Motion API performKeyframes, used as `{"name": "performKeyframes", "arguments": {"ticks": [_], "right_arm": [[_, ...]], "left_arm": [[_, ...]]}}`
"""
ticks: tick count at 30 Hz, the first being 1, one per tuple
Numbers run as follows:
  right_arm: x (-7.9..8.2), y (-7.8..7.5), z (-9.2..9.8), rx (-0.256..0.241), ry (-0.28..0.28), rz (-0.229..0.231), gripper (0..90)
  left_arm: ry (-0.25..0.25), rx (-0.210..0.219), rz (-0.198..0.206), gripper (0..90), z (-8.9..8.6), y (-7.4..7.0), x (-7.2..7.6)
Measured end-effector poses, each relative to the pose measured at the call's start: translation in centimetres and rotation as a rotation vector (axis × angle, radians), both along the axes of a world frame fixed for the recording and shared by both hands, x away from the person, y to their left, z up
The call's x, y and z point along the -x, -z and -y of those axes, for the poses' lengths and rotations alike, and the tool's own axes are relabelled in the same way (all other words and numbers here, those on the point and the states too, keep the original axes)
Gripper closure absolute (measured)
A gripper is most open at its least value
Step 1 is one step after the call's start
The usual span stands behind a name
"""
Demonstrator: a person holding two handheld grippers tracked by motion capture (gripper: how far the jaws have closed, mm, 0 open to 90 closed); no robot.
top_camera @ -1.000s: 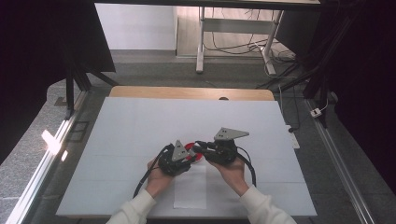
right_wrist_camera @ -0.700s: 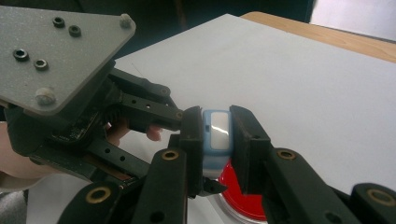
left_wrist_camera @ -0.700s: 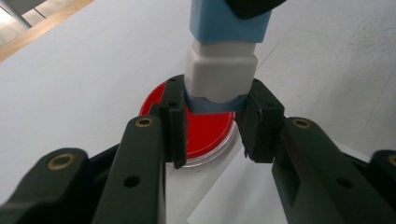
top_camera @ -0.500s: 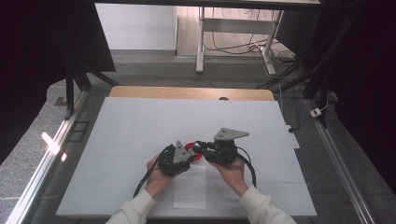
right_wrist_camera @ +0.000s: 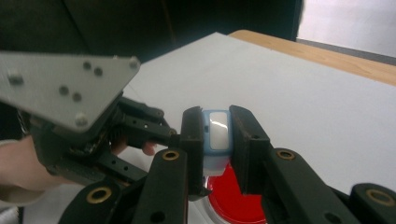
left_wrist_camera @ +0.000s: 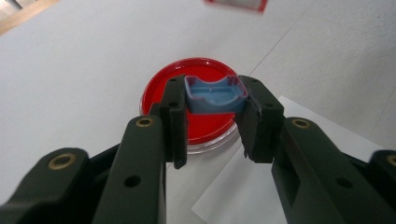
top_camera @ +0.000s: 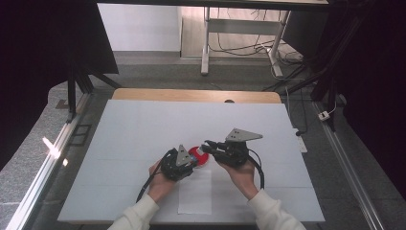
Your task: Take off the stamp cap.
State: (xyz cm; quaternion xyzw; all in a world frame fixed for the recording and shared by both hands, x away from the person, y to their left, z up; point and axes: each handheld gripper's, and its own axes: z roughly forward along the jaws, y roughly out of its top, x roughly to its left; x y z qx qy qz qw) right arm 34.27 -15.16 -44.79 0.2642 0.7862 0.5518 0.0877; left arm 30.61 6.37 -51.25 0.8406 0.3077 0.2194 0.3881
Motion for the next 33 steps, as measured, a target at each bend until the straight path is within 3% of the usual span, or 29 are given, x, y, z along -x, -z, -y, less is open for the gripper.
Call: {"name": "performKeyframes", "arguments": {"ticks": [20,33], "right_arm": [[-0.1,0.1,0.1,0.010,-0.011,-0.002,75.6],[-0.2,0.0,0.4,0.017,-0.007,0.013,75.5]], "left_arm": [[-0.009,0.053,0.002,64.8,-1.6,-0.6,0.4],[-0.003,0.094,-0.034,64.7,-4.1,-0.8,1.5]]}}
